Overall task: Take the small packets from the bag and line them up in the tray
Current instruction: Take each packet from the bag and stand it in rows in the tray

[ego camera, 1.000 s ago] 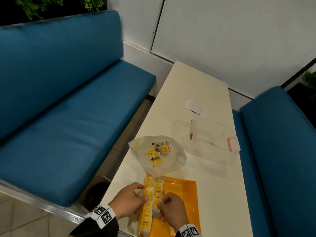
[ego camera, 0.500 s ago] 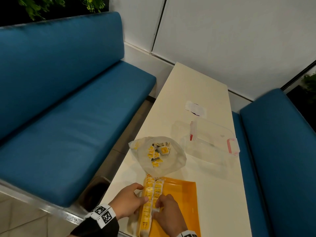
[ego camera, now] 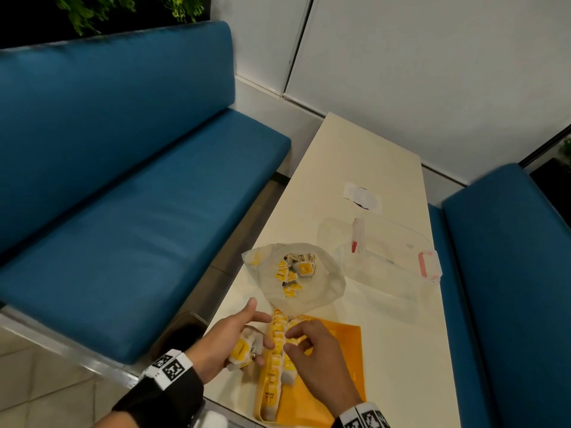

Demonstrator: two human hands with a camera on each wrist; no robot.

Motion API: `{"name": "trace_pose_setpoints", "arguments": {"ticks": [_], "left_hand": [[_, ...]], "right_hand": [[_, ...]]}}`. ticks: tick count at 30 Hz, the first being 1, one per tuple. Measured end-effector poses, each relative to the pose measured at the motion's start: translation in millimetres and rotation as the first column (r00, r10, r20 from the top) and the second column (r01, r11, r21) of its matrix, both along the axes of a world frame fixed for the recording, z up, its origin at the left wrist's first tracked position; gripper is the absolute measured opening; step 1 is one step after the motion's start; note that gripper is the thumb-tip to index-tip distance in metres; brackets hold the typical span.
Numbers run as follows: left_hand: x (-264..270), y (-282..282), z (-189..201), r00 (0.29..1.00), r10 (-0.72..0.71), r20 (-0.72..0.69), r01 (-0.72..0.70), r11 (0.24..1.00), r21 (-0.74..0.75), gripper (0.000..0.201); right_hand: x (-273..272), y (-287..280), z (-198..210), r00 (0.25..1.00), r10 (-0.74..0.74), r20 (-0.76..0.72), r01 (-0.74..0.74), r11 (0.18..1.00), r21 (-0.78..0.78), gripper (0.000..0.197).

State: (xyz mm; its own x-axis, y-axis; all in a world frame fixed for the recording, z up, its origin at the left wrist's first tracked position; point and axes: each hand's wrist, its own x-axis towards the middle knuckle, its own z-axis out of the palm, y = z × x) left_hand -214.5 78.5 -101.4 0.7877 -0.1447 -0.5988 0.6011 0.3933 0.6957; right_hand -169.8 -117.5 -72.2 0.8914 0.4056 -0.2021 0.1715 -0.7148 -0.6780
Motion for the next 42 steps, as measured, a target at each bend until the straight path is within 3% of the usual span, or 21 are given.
{"name": "trace_pose_setpoints", "arguments": {"ticks": [5, 10, 17, 23, 34, 42], "left_hand": [[3, -5, 8, 0.997, 0.026, 0.074, -0.02, 0.997, -0.077, 0.067], [5, -5, 7, 0.995, 0.021, 0.094, -0.013, 0.997, -0.08, 0.068], [8, -8, 3, 0.994, 0.106, -0.013, -0.107, 0.99, -0.094, 0.068], [9, -11, 1, 0.99, 0.137, -0.011, -0.138, 0.98, -0.142, 0.065], [7, -16, 3, 0.991, 0.134, 0.003, -0.132, 0.979, -0.153, 0.059], [8, -17, 6, 0.986, 0.168, 0.003, -0.164, 0.967, -0.194, 0.057]], "right_hand": [[-5, 28, 29, 0.993, 0.098, -0.064, -0.086, 0.983, 0.162, 0.013], [-6, 37, 36, 0.996, 0.091, -0.017, -0.087, 0.981, 0.171, 0.02], [-14, 48, 40, 0.957, 0.29, 0.017, -0.29, 0.956, 0.051, 0.034], [-12, 46, 37, 0.979, 0.205, -0.014, -0.206, 0.978, -0.04, 0.044], [-9, 42, 39, 0.988, 0.124, -0.095, -0.124, 0.992, 0.01, 0.047], [-4, 40, 24, 0.988, 0.1, -0.119, -0.105, 0.994, -0.035, 0.042]]}}
